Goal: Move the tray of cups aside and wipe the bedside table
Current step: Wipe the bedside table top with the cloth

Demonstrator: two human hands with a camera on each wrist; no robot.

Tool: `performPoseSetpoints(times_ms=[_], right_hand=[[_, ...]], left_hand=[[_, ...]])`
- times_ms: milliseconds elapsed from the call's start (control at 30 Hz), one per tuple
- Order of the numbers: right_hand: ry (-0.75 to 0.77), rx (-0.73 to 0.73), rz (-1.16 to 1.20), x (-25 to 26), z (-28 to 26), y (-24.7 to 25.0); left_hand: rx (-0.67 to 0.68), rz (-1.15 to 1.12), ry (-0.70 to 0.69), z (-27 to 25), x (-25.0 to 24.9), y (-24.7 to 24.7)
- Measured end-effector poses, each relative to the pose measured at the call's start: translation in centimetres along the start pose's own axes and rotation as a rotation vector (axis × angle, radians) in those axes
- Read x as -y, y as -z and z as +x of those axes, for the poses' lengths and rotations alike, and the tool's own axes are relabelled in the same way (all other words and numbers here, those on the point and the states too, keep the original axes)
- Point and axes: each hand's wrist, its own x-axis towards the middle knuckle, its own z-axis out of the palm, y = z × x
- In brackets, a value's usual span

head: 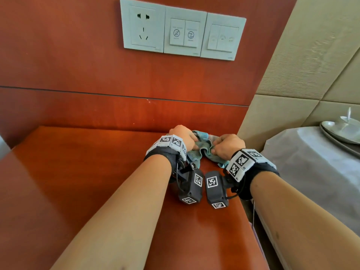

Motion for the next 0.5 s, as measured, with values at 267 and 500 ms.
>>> performPoseSetpoints(times_ms=[267,500], right_hand=[[0.08,-0.026,-0.03,4.5,1.5,-1.5],[0.216,0.094,-0.114,10.7,-1.8,-5.2]], left_hand=[[-0.046,-0.125,-0.007,0.8,4.8,4.5],[-0.12,-0.085,0.027,-2.0,11.4,9.5]])
